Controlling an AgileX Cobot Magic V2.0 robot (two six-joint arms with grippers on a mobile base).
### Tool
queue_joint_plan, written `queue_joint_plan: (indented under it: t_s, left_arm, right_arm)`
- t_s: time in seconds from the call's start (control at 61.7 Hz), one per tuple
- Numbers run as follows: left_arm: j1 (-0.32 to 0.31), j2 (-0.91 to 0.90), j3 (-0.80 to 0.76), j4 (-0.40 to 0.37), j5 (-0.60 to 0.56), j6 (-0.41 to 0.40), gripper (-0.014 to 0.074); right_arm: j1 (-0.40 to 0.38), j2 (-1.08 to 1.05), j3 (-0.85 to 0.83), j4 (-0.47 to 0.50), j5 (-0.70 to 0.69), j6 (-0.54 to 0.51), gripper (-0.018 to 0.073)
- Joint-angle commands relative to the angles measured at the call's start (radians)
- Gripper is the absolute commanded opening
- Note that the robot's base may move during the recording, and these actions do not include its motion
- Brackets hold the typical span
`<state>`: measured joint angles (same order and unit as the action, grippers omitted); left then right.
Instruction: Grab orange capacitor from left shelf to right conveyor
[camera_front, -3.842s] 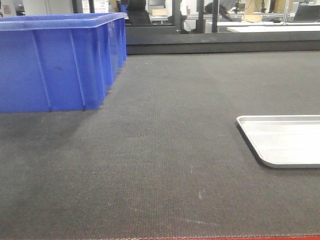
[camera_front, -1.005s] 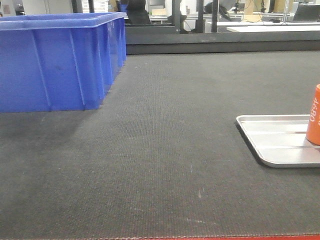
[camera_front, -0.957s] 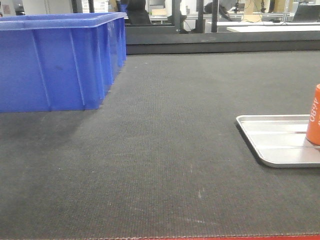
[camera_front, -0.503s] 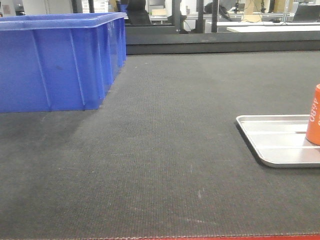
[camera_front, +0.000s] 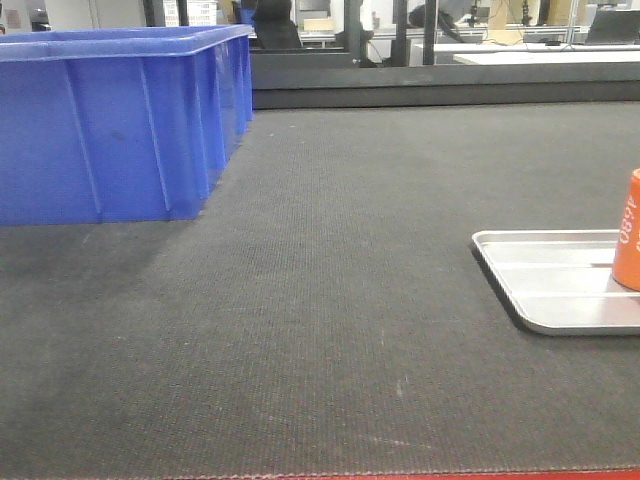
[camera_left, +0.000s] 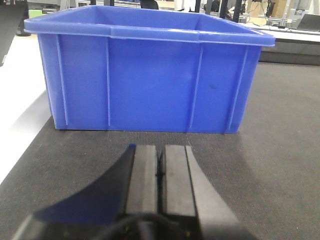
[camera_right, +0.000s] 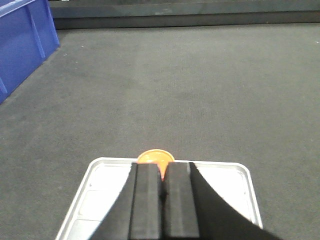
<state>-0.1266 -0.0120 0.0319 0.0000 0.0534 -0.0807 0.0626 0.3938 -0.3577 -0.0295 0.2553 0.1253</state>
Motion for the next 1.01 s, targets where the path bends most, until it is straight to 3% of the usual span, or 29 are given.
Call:
queue_joint_plan:
  t_s: [0.0,0.454,0.632,0.989]
  left_arm:
    - [-0.004,-0.020,-0.007,0.000,-0.090,-0.001,-0.0105]
    - [-0.004,-0.020,-0.007,0.000,-0.090,-0.001,-0.0105]
    - [-0.004,-0.018,-0.007,0.000,-0.090,-0.001,-0.0105]
    - [-0.004,-0.018,-0.007,0.000,-0.090,-0.001,-0.0105]
  right_arm:
    - [0.001,-0.011,-0.026,-0.024,-0.083,-0.043,0.0036]
    - [-0.072,-0.428,0.277,-0.023,-0.085,-0.074,0.0036]
    - [-0.071,-0.419,0.396,-0.023,-0.230,-0.073,0.0036]
    - [-0.071,-0.419,0.391,-0.023,-0.205,-0.073,0.0036]
